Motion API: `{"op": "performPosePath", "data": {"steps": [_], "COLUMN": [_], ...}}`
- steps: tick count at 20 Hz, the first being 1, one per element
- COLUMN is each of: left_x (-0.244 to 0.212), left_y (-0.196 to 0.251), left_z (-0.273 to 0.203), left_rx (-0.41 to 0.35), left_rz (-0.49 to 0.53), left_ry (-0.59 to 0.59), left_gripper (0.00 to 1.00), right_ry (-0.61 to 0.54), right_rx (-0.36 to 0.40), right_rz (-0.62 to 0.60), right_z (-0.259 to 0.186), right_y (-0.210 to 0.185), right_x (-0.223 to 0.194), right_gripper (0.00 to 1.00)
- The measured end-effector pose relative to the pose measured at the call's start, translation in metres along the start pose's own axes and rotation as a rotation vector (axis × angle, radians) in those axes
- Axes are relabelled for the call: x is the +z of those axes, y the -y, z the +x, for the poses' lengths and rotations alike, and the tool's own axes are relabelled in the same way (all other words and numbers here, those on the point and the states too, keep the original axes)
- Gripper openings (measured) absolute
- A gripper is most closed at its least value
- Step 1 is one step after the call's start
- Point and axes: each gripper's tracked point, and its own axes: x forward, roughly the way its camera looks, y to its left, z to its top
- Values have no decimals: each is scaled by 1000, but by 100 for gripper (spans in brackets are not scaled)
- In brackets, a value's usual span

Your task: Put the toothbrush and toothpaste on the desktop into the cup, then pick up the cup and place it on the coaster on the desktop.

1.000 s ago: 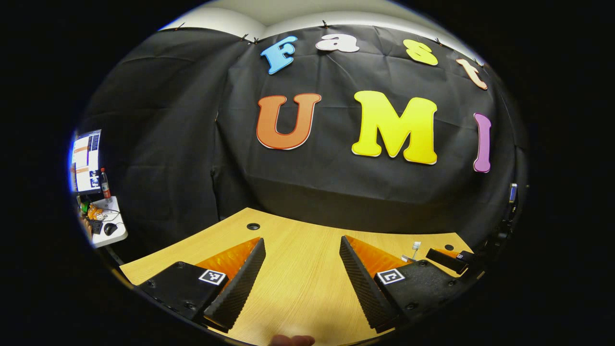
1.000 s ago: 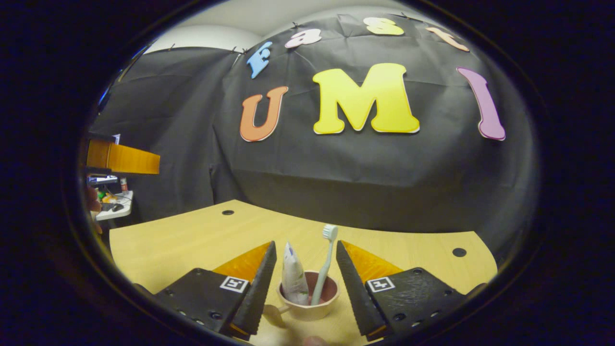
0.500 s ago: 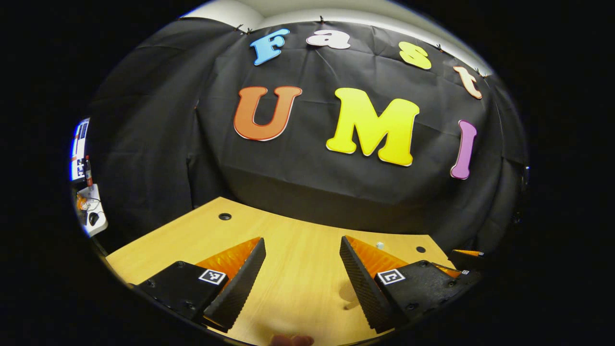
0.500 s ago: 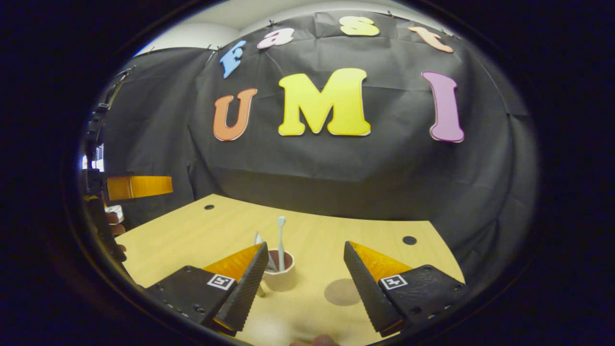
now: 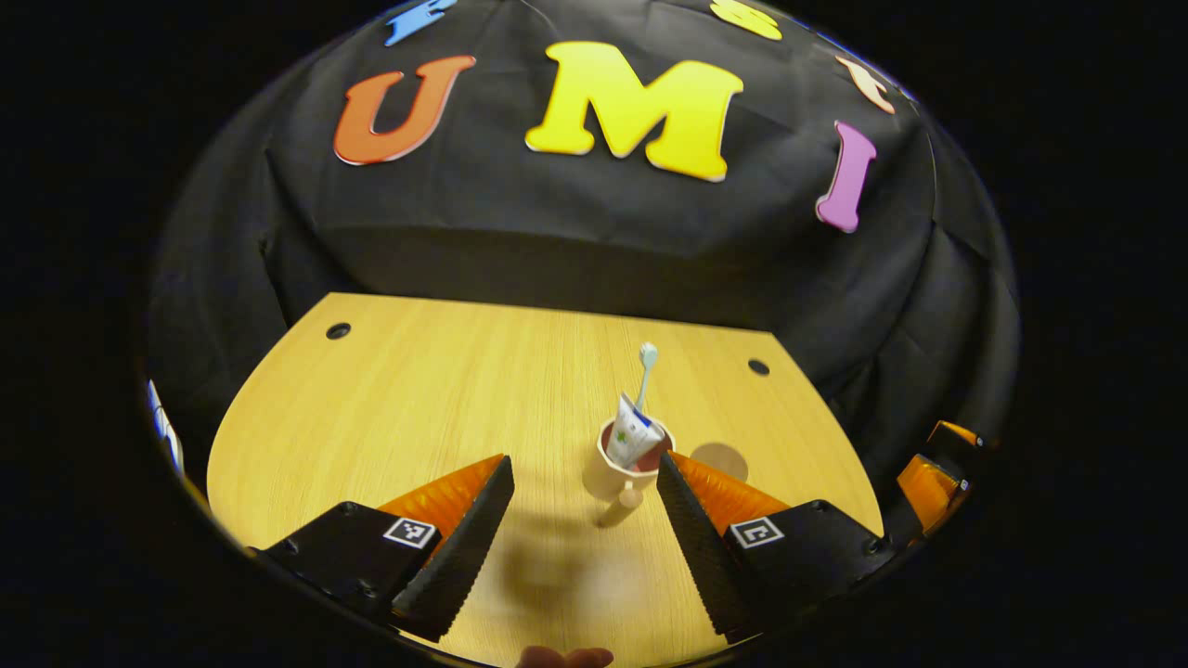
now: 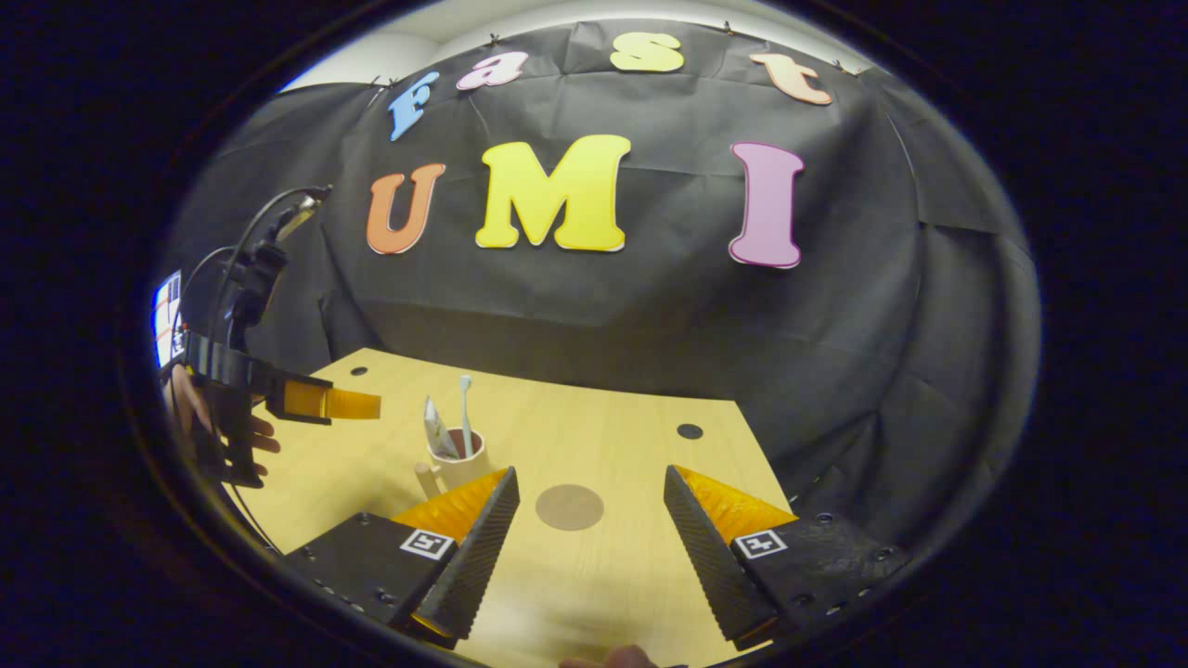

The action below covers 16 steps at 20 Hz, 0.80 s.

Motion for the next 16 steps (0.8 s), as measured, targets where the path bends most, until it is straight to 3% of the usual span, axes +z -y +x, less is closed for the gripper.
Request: {"op": "performPosePath", "data": {"steps": [9, 16], "left_x": [-73, -85], "left_y": [-15, -45], "left_z": [69, 90], "left_rx": [-120, -105], "left_rz": [-12, 49], "left_ry": [-514, -723], "left_gripper": [99, 100], "right_ry": [-84, -142], "right_rx": [-65, -90], "right_rz": [43, 64], "right_z": [-19, -20], "right_y": [38, 54], "right_x": [-41, -60], "right_gripper": [94, 94]}}
